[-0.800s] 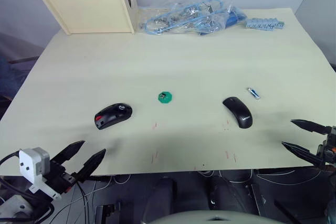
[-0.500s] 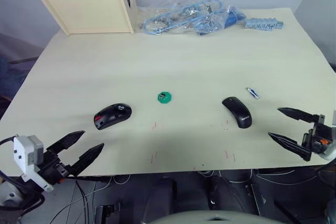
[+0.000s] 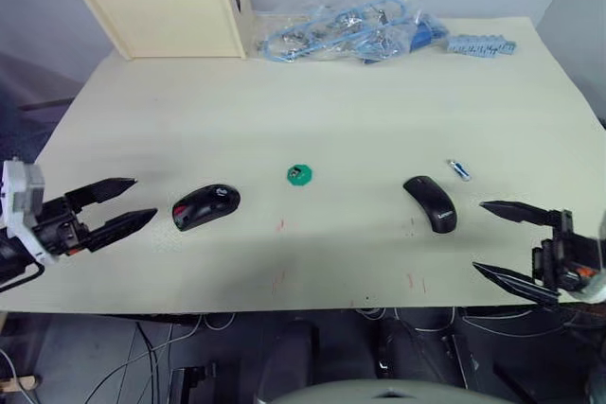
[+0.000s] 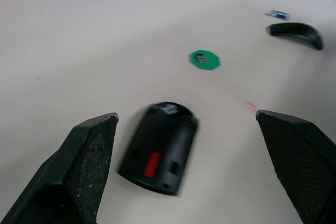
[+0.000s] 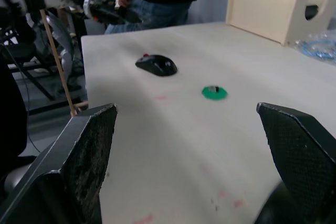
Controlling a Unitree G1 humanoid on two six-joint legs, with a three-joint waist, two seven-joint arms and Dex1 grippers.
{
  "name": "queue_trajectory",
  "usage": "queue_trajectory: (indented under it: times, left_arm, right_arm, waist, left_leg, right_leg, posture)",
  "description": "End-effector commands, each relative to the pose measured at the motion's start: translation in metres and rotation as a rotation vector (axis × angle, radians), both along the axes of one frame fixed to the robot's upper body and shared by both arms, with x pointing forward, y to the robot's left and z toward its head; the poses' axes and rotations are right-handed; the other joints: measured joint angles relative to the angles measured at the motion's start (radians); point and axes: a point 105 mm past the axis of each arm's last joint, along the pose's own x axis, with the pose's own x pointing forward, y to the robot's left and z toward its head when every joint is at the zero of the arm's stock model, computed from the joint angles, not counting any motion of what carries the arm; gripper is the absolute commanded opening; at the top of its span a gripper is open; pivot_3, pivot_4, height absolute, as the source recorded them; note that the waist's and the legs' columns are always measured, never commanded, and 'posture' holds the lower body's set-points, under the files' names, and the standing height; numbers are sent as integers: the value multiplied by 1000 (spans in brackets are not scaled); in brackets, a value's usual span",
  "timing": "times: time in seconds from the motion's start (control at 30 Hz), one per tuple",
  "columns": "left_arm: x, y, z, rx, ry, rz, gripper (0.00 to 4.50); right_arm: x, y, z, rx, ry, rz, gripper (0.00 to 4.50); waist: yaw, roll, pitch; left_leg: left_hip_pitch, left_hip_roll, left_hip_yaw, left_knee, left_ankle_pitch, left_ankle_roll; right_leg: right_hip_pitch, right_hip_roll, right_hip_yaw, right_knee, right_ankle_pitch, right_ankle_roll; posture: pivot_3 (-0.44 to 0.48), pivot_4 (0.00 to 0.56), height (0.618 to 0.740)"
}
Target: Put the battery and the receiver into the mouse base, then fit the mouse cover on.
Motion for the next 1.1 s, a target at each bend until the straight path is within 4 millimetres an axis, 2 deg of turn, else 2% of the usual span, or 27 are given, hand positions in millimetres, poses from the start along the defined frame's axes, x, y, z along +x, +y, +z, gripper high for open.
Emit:
queue_trajectory:
  times: [0.03,0.13,0.23,0.7,1.1]
  left_arm:
    - [7,3,-6,52,24,-48,4500]
    - [15,1,-11,69,41,-95,4500]
    - [21,-2,-11,73,48,-139,4500]
    - [47,-20,-23,194,86,-252,4500]
    - [50,-20,-41,296,148,-282,4500]
  right_arm:
    - [-9,-15,-4,-28,-38,-54,4471]
    - [-17,-27,-15,-32,-21,-106,4471]
    - [-23,-29,-19,-30,-19,-120,4471]
    - [-25,-10,-9,-6,-74,-35,4471]
    - [-22,0,-6,3,-86,-25,4471]
  waist:
    - [-10,-1,0]
    - [-14,-1,0]
    - [-14,-1,0]
    - [-10,-1,0]
    - [-10,-1,0]
  left_leg:
    - [0,0,0,0,0,0]
    - [0,1,1,0,0,0]
    - [2,1,1,0,0,0]
    - [2,1,1,1,0,0]
    - [2,0,1,1,0,0]
  right_leg:
    - [0,0,0,0,0,0]
    - [-1,1,0,1,0,0]
    - [-1,1,1,3,1,-1]
    - [-1,1,2,7,0,-1]
    - [-2,1,2,8,0,-1]
  posture:
    - [0,150,740]
    - [0,150,740]
    - [0,150,740]
    - [0,150,740]
    - [0,150,740]
